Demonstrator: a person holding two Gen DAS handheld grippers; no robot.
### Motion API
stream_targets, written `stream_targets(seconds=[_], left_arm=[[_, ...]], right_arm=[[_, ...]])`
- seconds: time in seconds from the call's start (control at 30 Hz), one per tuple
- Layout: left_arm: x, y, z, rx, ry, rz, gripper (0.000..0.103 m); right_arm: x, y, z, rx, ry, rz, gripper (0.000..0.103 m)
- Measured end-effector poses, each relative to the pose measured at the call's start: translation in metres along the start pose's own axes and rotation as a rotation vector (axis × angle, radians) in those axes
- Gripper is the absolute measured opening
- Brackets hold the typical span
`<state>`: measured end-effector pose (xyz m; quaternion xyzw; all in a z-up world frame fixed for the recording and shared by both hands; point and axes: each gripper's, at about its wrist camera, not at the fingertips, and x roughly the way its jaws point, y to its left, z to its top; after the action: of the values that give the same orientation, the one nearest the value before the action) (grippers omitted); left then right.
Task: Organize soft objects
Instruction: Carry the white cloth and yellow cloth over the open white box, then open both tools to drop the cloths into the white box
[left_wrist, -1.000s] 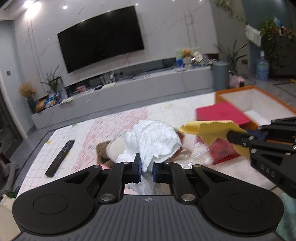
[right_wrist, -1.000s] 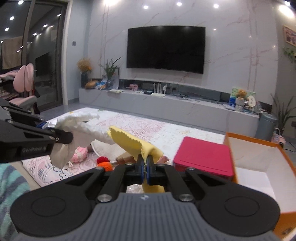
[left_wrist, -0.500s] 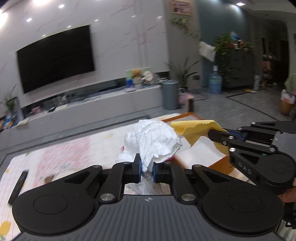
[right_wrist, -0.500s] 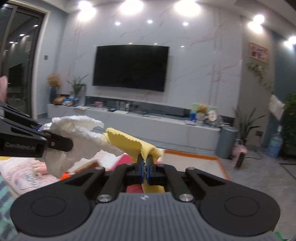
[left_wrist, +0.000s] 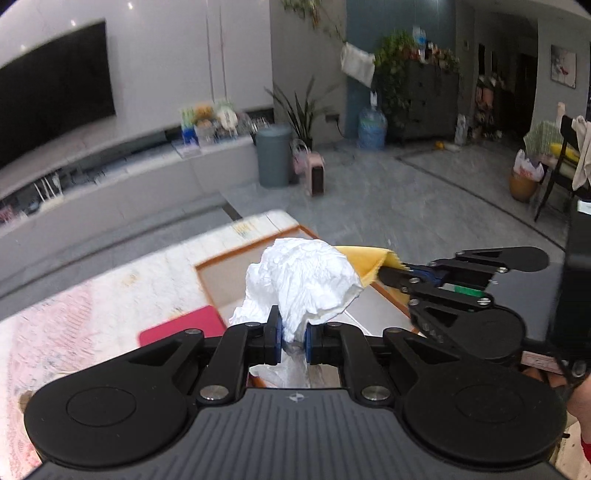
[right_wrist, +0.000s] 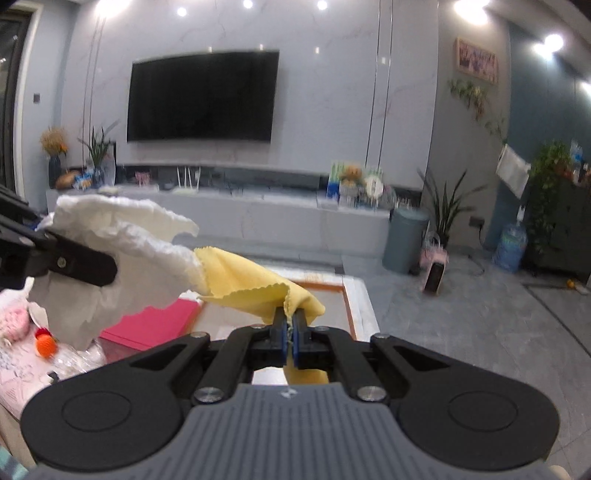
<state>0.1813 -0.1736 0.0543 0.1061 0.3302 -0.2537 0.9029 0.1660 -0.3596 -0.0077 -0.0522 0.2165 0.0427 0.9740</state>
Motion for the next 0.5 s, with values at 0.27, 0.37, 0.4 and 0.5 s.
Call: stream_targets(seconds=[0.27,0.37,0.4,0.5], left_arm=[[0.082,0.005,0.006,-0.041,0.217,-0.014,0.012],[0.105,0.014,0.004,-0.082,0.277,-0.044,0.012],[0.111,0.014,0.004,-0.084,0.291,-0.04,0.012],[0.127,0.016,0.001,-0.086,0.335,-0.045,0.012]], right_arm=[[0.074,-0.023,-0.004,-0.039,0.217,0.091,0.0],[0.1,-0.031,-0.012,-0.052,0.286,0.138,0.0],[0.108,-0.033,-0.015,-0.051,0.313,0.147,0.0],[0.125,-0.035,-0.021,-0.058,0.369,0.172,0.0]])
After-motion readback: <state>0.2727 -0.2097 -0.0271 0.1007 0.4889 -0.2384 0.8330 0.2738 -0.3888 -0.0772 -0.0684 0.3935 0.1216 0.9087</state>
